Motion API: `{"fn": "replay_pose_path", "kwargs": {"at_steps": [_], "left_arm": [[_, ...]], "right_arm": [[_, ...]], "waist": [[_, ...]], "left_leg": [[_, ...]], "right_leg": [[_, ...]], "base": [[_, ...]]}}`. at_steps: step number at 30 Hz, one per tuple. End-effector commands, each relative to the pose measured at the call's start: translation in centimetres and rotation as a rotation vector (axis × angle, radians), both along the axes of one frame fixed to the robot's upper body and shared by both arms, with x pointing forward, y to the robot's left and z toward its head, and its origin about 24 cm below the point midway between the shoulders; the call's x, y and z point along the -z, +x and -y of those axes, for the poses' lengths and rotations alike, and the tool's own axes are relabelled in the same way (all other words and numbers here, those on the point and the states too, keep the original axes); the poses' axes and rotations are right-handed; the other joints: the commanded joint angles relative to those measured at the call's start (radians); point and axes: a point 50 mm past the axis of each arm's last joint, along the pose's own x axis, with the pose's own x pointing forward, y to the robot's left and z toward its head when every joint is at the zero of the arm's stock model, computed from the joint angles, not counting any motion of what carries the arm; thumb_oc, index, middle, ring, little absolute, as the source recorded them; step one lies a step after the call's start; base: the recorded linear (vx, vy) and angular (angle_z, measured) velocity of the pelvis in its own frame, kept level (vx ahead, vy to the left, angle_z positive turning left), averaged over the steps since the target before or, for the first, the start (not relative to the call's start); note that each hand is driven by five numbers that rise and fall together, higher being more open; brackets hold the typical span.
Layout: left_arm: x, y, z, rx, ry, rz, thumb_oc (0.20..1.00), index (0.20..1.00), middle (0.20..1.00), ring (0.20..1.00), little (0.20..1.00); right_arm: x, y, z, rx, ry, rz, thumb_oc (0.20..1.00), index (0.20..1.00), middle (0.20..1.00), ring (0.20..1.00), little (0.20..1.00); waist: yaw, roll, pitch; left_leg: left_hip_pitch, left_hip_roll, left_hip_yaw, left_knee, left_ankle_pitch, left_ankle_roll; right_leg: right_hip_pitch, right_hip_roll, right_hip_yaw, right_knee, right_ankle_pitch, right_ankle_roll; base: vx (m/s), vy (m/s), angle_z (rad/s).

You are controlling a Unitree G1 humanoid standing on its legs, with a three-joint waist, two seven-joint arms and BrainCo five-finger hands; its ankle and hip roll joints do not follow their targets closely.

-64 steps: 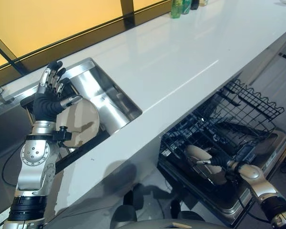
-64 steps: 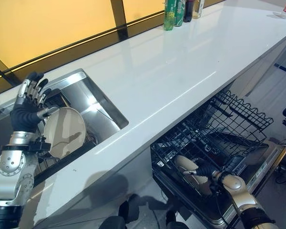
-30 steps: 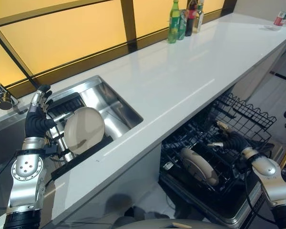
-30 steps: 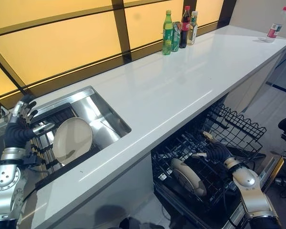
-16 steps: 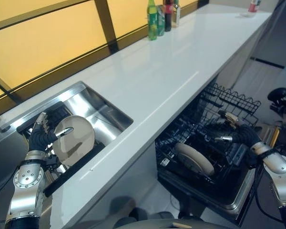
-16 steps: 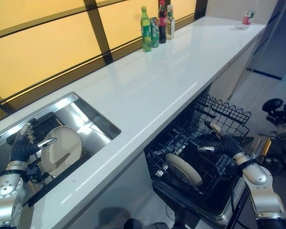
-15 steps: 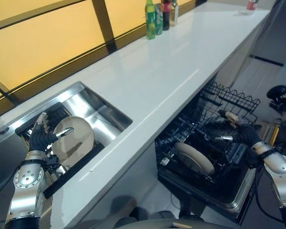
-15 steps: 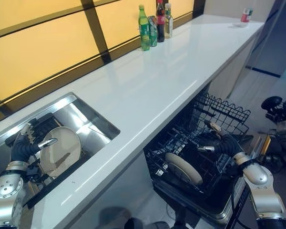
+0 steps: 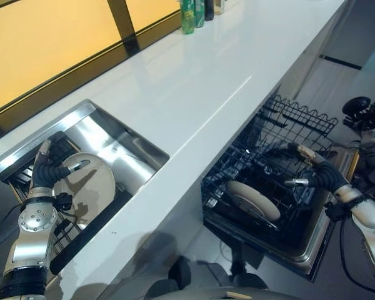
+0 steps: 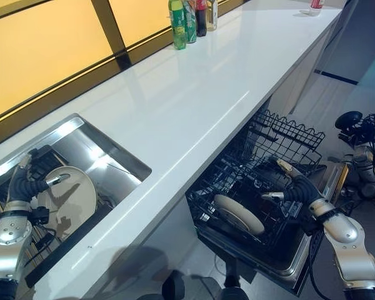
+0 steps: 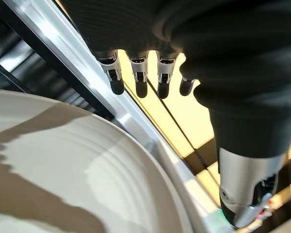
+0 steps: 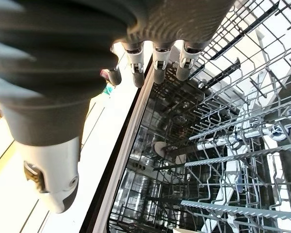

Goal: Pick up plates and place into dishwasher.

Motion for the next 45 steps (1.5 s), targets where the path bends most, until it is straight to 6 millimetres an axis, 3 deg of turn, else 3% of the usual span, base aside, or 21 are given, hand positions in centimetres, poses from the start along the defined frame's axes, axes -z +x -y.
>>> {"fn": "replay_pose_path", "kwargs": {"at_steps": [1,5,13,20,25,31,37,40,45], "left_arm": [[-3.0,0.5,-2.2,-0.072,0.224,-0.012,1.0,1.0,1.0,1.0,1.0],[-3.4,0.3,-3.6,-0.119,0.28,-0.061,1.0,1.0,1.0,1.0,1.0],[-5.3,1.1,-3.9,-0.076,0.401,-0.086,1.0,1.0,1.0,1.0,1.0],[-5.8,3.3,-2.3,0.171,0.382,-0.25,1.0,1.0,1.0,1.0,1.0],[-5.7,4.5,-3.0,0.184,0.334,-0.371,1.0,1.0,1.0,1.0,1.0],[-4.6,5.0,-4.1,0.169,0.296,-0.55,1.0,1.0,1.0,1.0,1.0],[-3.8,4.7,-5.3,0.133,0.42,-0.719,1.0,1.0,1.0,1.0,1.0],[-2.0,4.2,-5.3,0.187,0.353,-0.887,1.0,1.0,1.0,1.0,1.0],[0.7,3.8,-3.5,0.371,0.175,-1.038,1.0,1.0,1.0,1.0,1.0]], "right_arm": [[-3.2,0.8,-1.3,-0.077,0.007,0.155,1.0,1.0,1.0,1.0,1.0],[-3.1,0.6,-1.3,-0.072,0.011,0.159,1.0,1.0,1.0,1.0,1.0],[-3.5,0.9,-1.4,-0.058,0.023,0.192,1.0,1.0,1.0,1.0,1.0],[-4.2,1.5,-1.8,-0.059,0.027,0.227,1.0,1.0,1.0,1.0,1.0],[-5.0,2.0,-1.7,-0.066,0.009,0.241,1.0,1.0,1.0,1.0,1.0],[-5.7,2.1,-1.4,-0.072,-0.009,0.263,1.0,1.0,1.0,1.0,1.0],[-6.4,2.0,-1.4,-0.11,-0.018,0.272,1.0,1.0,1.0,1.0,1.0],[-6.8,2.1,-1.5,-0.124,-0.032,0.275,1.0,1.0,1.0,1.0,1.0],[-7.2,2.3,-1.4,-0.133,-0.043,0.269,1.0,1.0,1.0,1.0,1.0]], "waist": [[-0.006,-0.047,-0.036],[-0.005,-0.057,-0.026],[0.003,-0.08,0.01],[-0.004,-0.087,0.045],[-0.024,-0.083,0.058],[-0.05,-0.076,0.074],[-0.069,-0.07,0.065],[-0.077,-0.063,0.062],[-0.079,-0.046,0.051]], "left_leg": [[-0.103,-0.063,-0.035,0.152,-0.055,0.056],[-0.115,-0.072,-0.028,0.169,-0.064,0.065],[-0.162,-0.082,-0.024,0.215,-0.082,0.08],[-0.208,-0.083,-0.015,0.248,-0.086,0.091],[-0.221,-0.083,0.004,0.257,-0.09,0.097],[-0.237,-0.089,0.025,0.266,-0.092,0.1],[-0.235,-0.093,0.04,0.257,-0.097,0.1],[-0.224,-0.095,0.046,0.248,-0.097,0.099],[-0.197,-0.102,0.047,0.227,-0.099,0.097]], "right_leg": [[-0.114,-0.058,-0.002,0.135,0.029,0.065],[-0.126,-0.066,0.008,0.144,0.036,0.075],[-0.156,-0.073,0.026,0.15,0.056,0.085],[-0.192,-0.072,0.04,0.156,0.082,0.089],[-0.212,-0.069,0.058,0.162,0.091,0.085],[-0.233,-0.07,0.072,0.164,0.106,0.077],[-0.239,-0.07,0.083,0.157,0.108,0.072],[-0.238,-0.067,0.085,0.158,0.105,0.069],[-0.224,-0.07,0.079,0.149,0.099,0.069]], "base": [[0.05,0.085,-0.09],[0.04,0.073,-0.06],[0.0,0.02,-0.02],[-0.05,0.02,-0.05],[-0.04,0.071,-0.05],[-0.06,0.077,-0.04],[-0.03,0.063,-0.08],[-0.01,0.063,0.0],[0.01,0.04,-0.01]]}}
